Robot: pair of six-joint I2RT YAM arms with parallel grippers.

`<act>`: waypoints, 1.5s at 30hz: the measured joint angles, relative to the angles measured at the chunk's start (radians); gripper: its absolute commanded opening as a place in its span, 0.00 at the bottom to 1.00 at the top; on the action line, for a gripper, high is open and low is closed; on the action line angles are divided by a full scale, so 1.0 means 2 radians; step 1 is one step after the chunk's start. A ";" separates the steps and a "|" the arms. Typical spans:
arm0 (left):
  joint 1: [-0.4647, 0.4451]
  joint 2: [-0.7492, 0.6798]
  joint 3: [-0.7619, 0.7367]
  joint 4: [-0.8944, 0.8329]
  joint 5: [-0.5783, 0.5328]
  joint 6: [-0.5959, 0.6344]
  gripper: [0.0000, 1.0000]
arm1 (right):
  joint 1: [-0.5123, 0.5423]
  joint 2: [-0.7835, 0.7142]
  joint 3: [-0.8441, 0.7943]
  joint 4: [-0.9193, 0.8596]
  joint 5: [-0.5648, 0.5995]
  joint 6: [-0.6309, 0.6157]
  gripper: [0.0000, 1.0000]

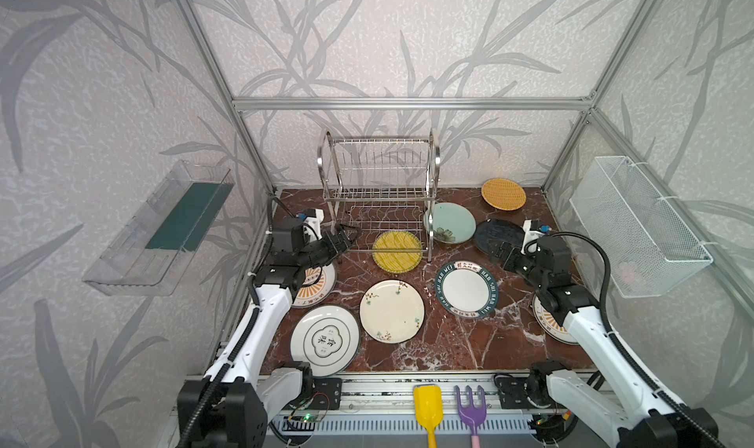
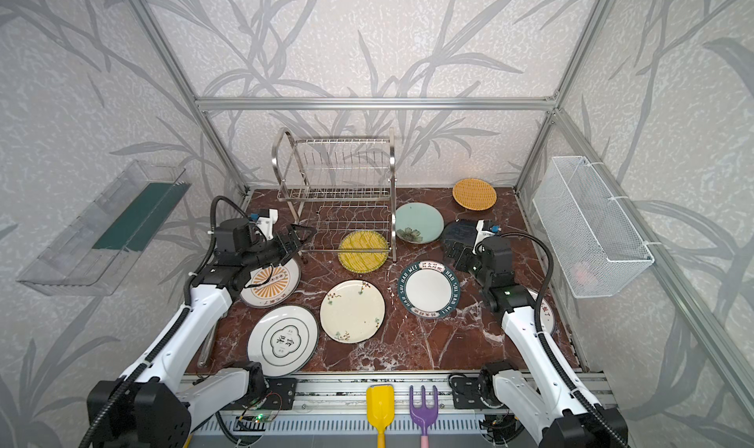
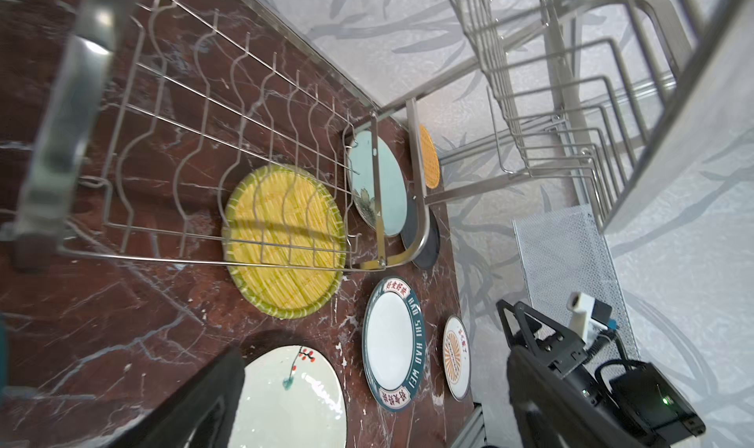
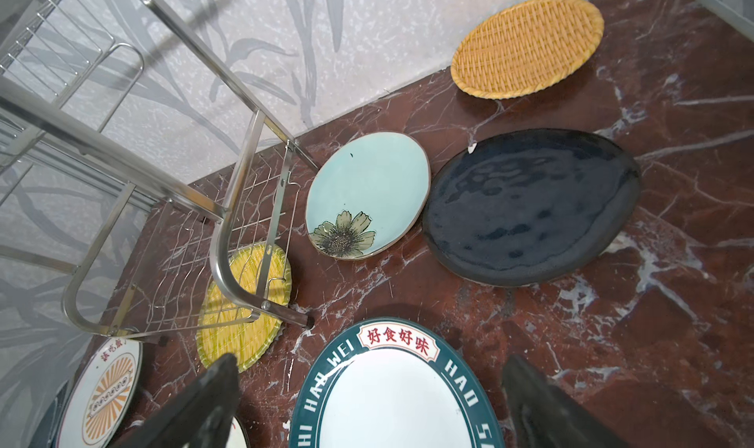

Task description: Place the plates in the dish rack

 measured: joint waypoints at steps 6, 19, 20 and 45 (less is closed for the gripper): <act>-0.053 0.044 0.033 0.020 0.021 0.011 0.98 | -0.073 0.005 -0.013 -0.001 -0.038 0.038 0.99; -0.124 0.124 0.055 0.081 0.049 0.003 0.98 | -0.277 -0.001 -0.081 -0.007 -0.120 0.098 1.00; -0.124 0.124 0.055 0.081 0.051 0.006 0.98 | -0.288 -0.002 -0.083 -0.008 -0.125 0.100 1.00; -0.123 0.109 0.043 0.109 0.068 -0.005 0.98 | -0.196 0.258 -0.072 0.234 -0.156 0.194 0.69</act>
